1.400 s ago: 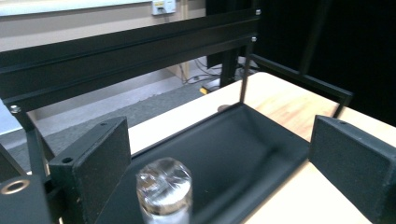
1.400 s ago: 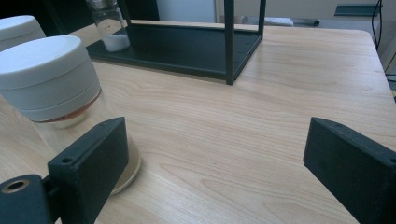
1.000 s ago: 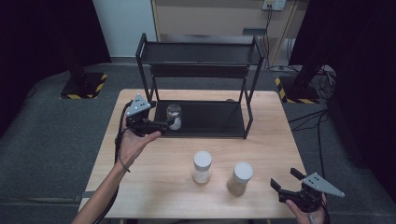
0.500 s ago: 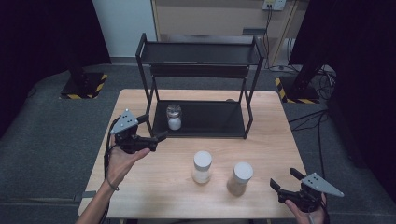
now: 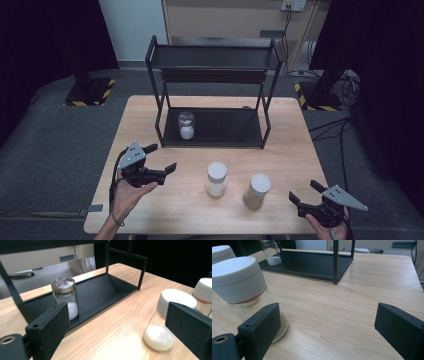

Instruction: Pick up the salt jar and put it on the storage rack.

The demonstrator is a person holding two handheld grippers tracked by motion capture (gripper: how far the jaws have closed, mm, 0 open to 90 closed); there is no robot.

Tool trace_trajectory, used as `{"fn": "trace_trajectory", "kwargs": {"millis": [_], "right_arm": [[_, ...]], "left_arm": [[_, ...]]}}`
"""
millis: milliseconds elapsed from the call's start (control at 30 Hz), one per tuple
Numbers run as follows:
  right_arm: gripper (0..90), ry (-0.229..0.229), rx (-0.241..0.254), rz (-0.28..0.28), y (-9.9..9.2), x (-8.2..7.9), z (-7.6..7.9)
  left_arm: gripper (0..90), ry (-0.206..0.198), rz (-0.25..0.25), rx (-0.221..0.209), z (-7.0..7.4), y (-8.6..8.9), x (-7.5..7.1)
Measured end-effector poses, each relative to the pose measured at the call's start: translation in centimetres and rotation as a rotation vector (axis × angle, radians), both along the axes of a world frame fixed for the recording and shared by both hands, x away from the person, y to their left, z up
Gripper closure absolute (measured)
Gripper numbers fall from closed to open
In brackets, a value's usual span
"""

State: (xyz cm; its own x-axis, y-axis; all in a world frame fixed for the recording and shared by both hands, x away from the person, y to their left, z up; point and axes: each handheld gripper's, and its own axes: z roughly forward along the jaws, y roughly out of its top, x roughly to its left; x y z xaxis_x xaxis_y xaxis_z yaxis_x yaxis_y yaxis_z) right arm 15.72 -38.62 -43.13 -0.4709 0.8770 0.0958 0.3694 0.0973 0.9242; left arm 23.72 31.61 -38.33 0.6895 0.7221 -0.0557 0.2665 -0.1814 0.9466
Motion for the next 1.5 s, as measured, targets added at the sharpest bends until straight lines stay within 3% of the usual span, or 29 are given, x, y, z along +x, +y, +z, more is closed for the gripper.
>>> {"fn": "trace_trajectory", "kwargs": {"millis": [267,533,800,1033,1100,1167,1233,1500], "right_arm": [[6.8,0.001,-0.001,0.001,0.0,0.0,0.0],[6.9,0.000,-0.004,0.002,0.1,0.0,0.0],[6.9,0.000,-0.005,0.003,0.1,0.0,0.0],[6.9,0.001,-0.006,0.003,0.1,0.1,0.0],[6.9,0.002,-0.006,0.004,0.1,0.1,0.0],[7.0,0.001,-0.007,0.005,0.1,0.1,0.0],[6.9,0.002,-0.005,0.007,0.1,0.1,0.0],[6.9,0.003,-0.008,0.012,0.1,0.2,0.0]], "left_arm": [[4.6,0.022,0.015,0.008,-2.2,1.3,-1.0],[5.1,0.006,0.022,0.032,-3.5,2.1,-2.2],[5.0,0.020,0.039,0.039,-4.7,2.8,-2.9],[4.9,0.013,0.043,0.028,-5.5,3.4,-3.1],[5.2,0.018,0.037,0.011,-5.6,3.6,-3.0],[5.4,0.033,0.026,-0.035,-6.0,4.2,-2.9],[5.5,0.017,0.023,0.000,-5.9,4.2,-3.0],[5.2,0.017,0.024,-0.007,-6.6,5.4,-3.1]]}}
